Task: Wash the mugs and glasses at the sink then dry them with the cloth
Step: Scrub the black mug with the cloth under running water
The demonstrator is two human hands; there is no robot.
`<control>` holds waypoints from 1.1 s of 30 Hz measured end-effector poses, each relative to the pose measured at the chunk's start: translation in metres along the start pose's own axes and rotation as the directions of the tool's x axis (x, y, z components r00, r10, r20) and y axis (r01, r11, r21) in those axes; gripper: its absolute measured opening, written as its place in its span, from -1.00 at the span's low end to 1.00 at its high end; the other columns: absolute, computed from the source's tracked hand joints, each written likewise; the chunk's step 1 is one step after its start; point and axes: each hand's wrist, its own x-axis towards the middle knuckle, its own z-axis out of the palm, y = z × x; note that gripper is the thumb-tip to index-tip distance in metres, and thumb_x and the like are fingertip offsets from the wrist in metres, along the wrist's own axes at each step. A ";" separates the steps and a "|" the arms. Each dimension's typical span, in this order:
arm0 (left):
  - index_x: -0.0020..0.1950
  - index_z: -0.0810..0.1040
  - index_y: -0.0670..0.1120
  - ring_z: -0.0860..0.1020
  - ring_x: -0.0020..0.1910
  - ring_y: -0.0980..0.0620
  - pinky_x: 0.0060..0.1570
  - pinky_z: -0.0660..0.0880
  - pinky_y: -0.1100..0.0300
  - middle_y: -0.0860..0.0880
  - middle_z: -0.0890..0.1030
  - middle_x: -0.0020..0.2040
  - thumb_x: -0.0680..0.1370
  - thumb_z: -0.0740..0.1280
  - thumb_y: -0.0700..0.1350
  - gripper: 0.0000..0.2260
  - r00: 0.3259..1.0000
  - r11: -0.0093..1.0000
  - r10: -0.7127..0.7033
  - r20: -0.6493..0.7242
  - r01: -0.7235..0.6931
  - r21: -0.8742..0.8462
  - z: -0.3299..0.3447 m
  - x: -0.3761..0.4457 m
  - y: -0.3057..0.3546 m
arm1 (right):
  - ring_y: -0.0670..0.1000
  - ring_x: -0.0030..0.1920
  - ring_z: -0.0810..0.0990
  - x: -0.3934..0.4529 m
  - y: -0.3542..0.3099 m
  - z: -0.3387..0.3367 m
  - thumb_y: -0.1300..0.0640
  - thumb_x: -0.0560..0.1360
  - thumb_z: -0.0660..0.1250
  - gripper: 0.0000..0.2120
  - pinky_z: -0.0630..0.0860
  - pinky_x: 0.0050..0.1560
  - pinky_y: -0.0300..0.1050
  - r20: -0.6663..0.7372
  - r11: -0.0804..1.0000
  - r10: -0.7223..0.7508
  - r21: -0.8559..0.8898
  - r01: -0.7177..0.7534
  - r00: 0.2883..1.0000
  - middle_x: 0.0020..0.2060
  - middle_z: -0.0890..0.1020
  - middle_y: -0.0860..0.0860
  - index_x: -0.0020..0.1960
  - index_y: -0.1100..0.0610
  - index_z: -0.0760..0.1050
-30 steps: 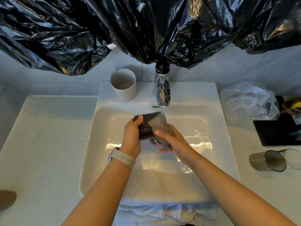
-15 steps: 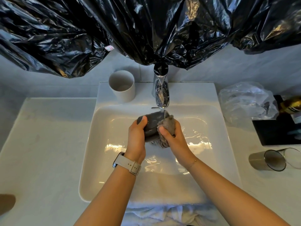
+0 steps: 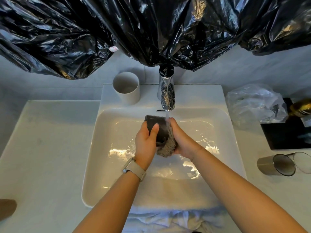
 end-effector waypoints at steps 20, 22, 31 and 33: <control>0.23 0.46 -0.15 0.63 0.08 -0.09 -0.02 0.64 -0.02 -0.13 0.64 0.05 0.66 0.21 -0.04 -0.77 0.988 0.974 0.112 0.111 -0.131 0.185 -0.013 0.001 -0.015 | 0.12 0.15 0.61 0.011 -0.001 -0.010 -0.42 0.41 0.14 -0.39 0.51 0.21 0.09 0.204 0.975 0.172 0.101 -0.196 0.964 0.11 0.65 0.12 0.18 0.00 0.57; 0.17 0.51 -0.11 0.63 0.07 -0.10 -0.01 0.62 0.08 -0.10 0.64 0.01 0.66 0.22 -0.09 -0.84 0.997 0.999 -0.048 0.058 0.049 -0.014 -0.013 0.008 -0.008 | 0.04 0.10 0.64 0.011 0.013 0.003 -0.46 0.42 0.12 -0.45 0.58 0.04 -0.04 -0.024 0.995 -0.078 -0.072 0.076 0.997 0.02 0.68 0.06 0.14 -0.10 0.54; 0.09 0.52 0.03 0.65 -0.02 0.07 -0.06 0.59 0.25 -0.02 0.64 -0.02 0.66 0.22 -0.09 -0.90 0.995 0.990 -0.053 0.081 0.063 -0.127 -0.009 0.010 0.001 | -0.04 0.12 0.63 -0.001 0.006 0.005 -0.43 0.41 0.22 -0.42 0.51 0.15 -0.09 -0.072 0.986 -0.165 -0.047 0.162 0.984 0.07 0.67 0.01 0.25 -0.06 0.46; 0.12 0.50 0.00 0.62 -0.01 0.11 -0.09 0.59 0.28 0.03 0.62 -0.04 0.66 0.23 -0.09 -0.92 0.995 1.000 0.021 0.096 -0.019 -0.022 -0.010 0.009 -0.001 | 0.08 0.07 0.67 -0.003 -0.001 0.004 -0.40 0.47 0.19 -0.45 0.56 0.09 0.01 0.033 0.988 -0.020 0.154 0.015 0.999 0.05 0.69 0.13 0.17 0.01 0.57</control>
